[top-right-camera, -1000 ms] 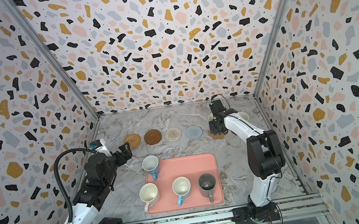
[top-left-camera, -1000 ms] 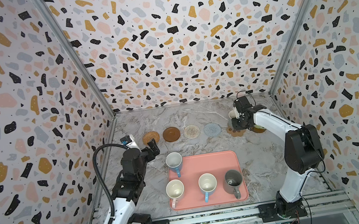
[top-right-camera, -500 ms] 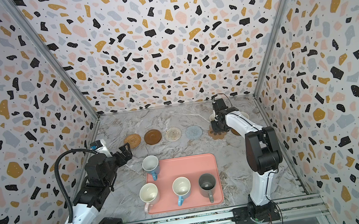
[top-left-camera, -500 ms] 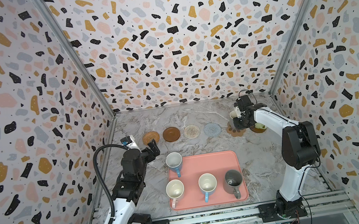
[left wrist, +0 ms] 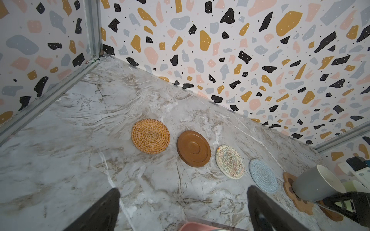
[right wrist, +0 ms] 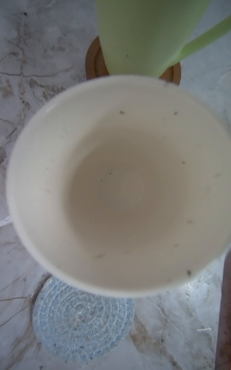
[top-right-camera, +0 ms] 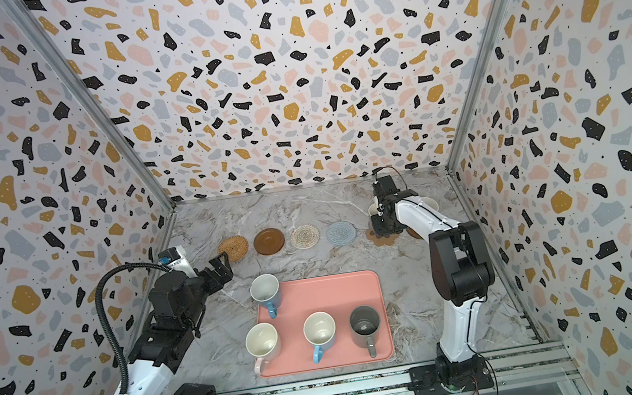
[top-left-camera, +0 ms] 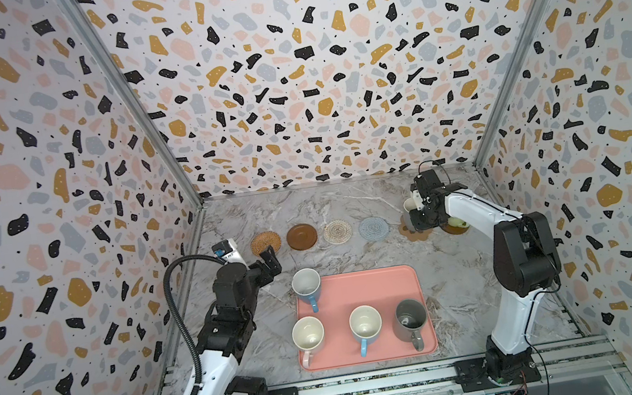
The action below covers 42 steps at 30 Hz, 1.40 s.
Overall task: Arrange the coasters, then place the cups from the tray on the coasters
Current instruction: 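Lower the grey-handled mug onto the paw-shaped cork coaster with the right gripper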
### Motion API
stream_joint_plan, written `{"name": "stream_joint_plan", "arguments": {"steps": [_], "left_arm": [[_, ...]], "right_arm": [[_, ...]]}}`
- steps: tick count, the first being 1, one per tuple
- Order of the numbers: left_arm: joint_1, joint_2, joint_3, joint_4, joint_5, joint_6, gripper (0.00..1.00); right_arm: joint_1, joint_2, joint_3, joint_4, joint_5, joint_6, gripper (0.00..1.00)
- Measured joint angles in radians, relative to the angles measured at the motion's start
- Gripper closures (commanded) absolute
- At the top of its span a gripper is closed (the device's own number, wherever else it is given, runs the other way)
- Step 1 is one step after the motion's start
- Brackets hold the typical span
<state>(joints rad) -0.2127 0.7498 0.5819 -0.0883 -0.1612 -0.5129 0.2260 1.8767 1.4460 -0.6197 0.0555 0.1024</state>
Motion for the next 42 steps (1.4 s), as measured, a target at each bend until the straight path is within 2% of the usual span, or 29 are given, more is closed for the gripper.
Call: {"name": "stream_joint_plan", "arguments": {"steps": [24, 35, 42], "left_arm": [[0.000, -0.003, -0.002, 0.001, 0.000, -0.001, 0.00], [0.000, -0.003, -0.018, 0.004, 0.003, -0.004, 0.00], [0.000, 0.002, -0.018, 0.004, 0.006, -0.004, 0.01]], "right_arm": [[-0.015, -0.004, -0.030, 0.037, -0.008, 0.000, 0.97], [-0.018, -0.027, -0.078, 0.079, -0.019, 0.005, 0.92], [-0.018, -0.038, -0.092, 0.082, -0.021, 0.011, 0.81]]}}
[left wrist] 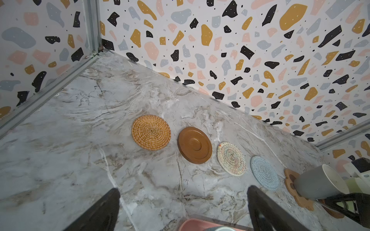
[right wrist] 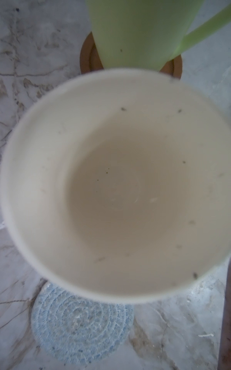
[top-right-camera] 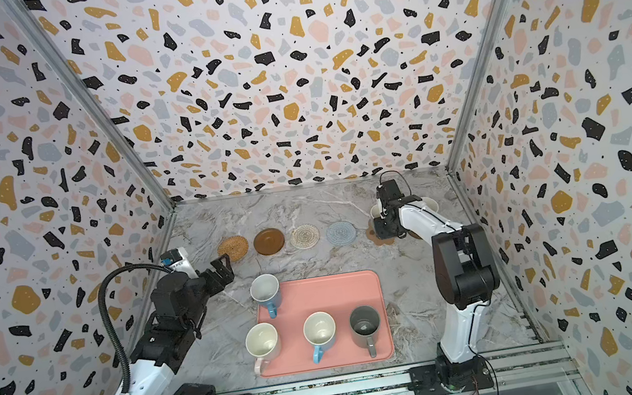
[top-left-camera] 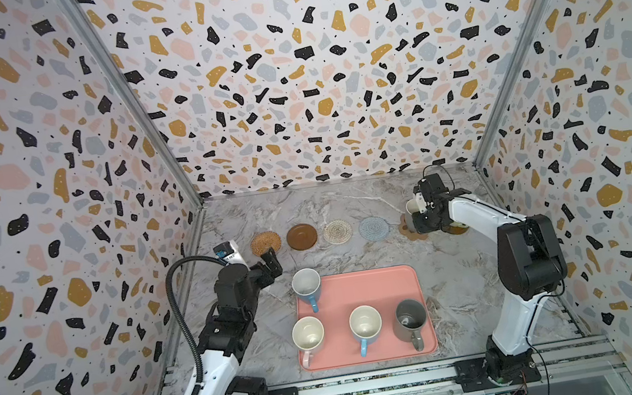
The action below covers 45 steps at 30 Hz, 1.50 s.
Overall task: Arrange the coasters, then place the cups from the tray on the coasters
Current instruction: 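Lower the grey-handled mug onto the paw-shaped cork coaster with the right gripper, then open the right gripper and lift it off the grey-handled mug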
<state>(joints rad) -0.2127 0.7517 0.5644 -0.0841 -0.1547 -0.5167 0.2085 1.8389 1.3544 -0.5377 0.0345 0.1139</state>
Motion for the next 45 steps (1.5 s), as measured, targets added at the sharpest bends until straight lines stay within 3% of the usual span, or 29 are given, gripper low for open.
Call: {"name": "stream_joint_plan", "arguments": {"steps": [7, 17, 35, 45], "left_arm": [[0.000, -0.007, 0.000, -0.001, -0.001, 0.000, 0.00], [0.000, -0.013, 0.000, -0.002, -0.003, 0.000, 0.01], [0.000, -0.014, 0.000, -0.006, -0.004, 0.004, 0.00], [0.000, -0.011, 0.011, -0.050, -0.002, 0.019, 0.00]], "right_arm": [[0.000, -0.010, -0.009, -0.009, -0.002, 0.009, 0.67], [0.000, -0.066, -0.011, -0.023, -0.005, 0.016, 0.57], [0.010, -0.336, -0.010, -0.108, -0.016, 0.039, 0.51], [0.109, -0.390, -0.010, -0.153, -0.013, 0.071, 0.50]]}}
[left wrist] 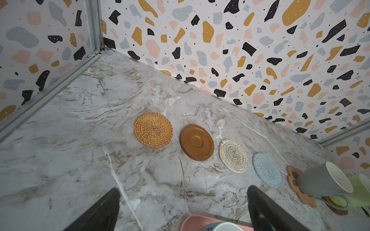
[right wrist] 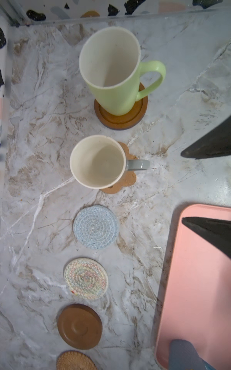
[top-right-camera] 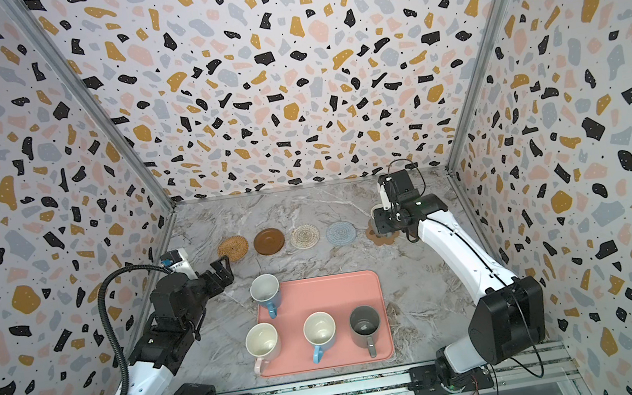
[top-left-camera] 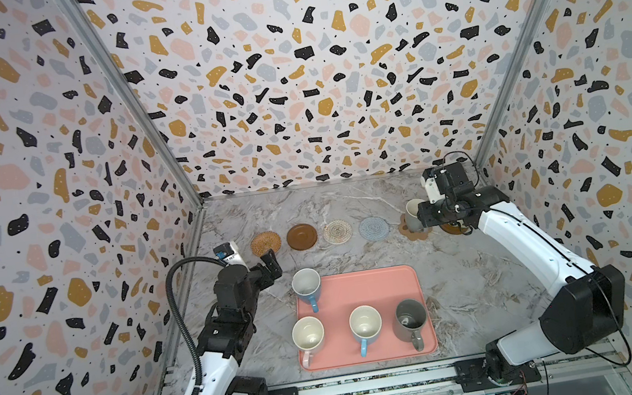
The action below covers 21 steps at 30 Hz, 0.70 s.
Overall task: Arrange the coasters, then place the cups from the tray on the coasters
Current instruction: 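Open the right gripper and lift it off the grey-handled mug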
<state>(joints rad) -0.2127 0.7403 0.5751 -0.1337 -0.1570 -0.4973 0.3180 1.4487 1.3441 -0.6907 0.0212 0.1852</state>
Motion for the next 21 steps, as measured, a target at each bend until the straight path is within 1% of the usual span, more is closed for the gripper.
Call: {"name": "stream_joint_plan", "arguments": {"steps": [8, 15, 21], "left_arm": [[0.000, 0.024, 0.049, -0.082, 0.018, 0.043, 0.00], [-0.008, 0.039, 0.095, -0.170, 0.033, 0.058, 0.01], [-0.060, 0.082, 0.173, -0.262, 0.035, 0.085, 0.03]], "right_arm": [[0.087, -0.006, 0.000, -0.006, 0.016, 0.036, 0.50], [0.122, -0.065, -0.032, 0.010, 0.019, 0.068, 0.49], [0.132, -0.092, -0.077, 0.028, 0.016, 0.089, 0.49]]}}
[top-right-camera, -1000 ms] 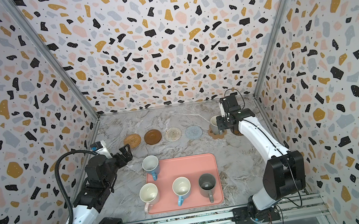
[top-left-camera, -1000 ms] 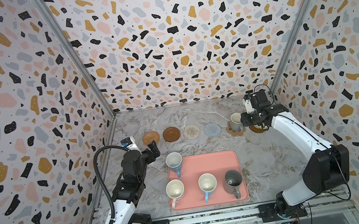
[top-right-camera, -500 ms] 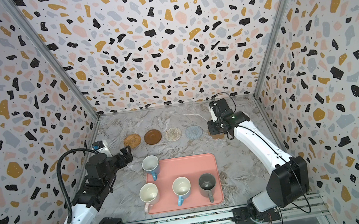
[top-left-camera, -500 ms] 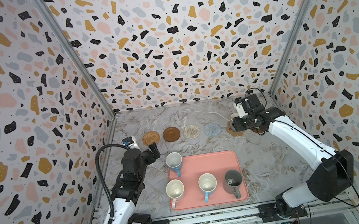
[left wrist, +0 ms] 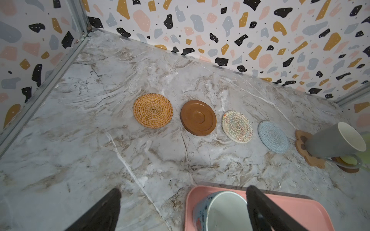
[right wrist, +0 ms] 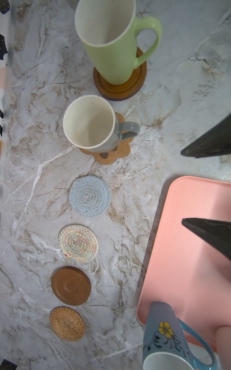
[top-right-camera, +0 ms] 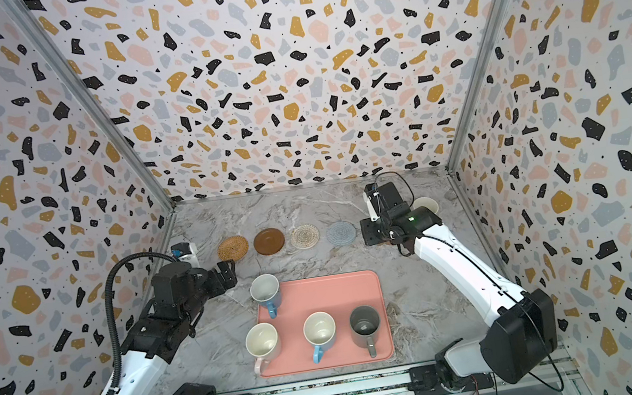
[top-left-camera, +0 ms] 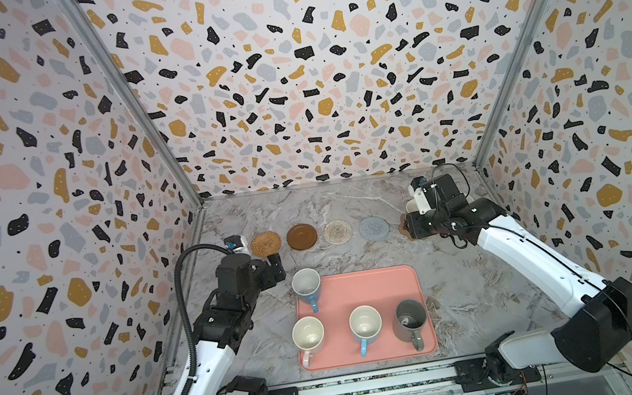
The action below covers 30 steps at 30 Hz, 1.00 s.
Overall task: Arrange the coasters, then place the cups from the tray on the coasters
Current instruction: 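Open the right gripper and lift it off the grey-handled mug, then move the left gripper over the blue-handled mug while the right gripper holds still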
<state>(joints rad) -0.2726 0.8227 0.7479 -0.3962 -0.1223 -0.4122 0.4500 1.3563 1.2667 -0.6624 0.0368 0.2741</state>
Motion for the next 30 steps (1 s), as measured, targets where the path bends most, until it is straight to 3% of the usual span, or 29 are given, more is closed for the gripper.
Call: {"name": "stream_joint_plan", "arguments": {"steps": [9, 22, 30], "left_arm": [[-0.165, 0.093, 0.045, -0.124, -0.028, -0.011, 0.05], [-0.421, 0.229, 0.224, -0.296, -0.074, -0.128, 0.08], [-0.483, 0.315, 0.236, -0.386, -0.034, -0.185, 0.09]], "right_arm": [[0.018, -0.003, -0.025, 0.034, -0.026, 0.024, 0.48], [0.021, -0.006, -0.025, 0.058, -0.057, 0.019, 0.47], [0.022, -0.010, -0.025, 0.072, -0.084, 0.002, 0.47]]}}
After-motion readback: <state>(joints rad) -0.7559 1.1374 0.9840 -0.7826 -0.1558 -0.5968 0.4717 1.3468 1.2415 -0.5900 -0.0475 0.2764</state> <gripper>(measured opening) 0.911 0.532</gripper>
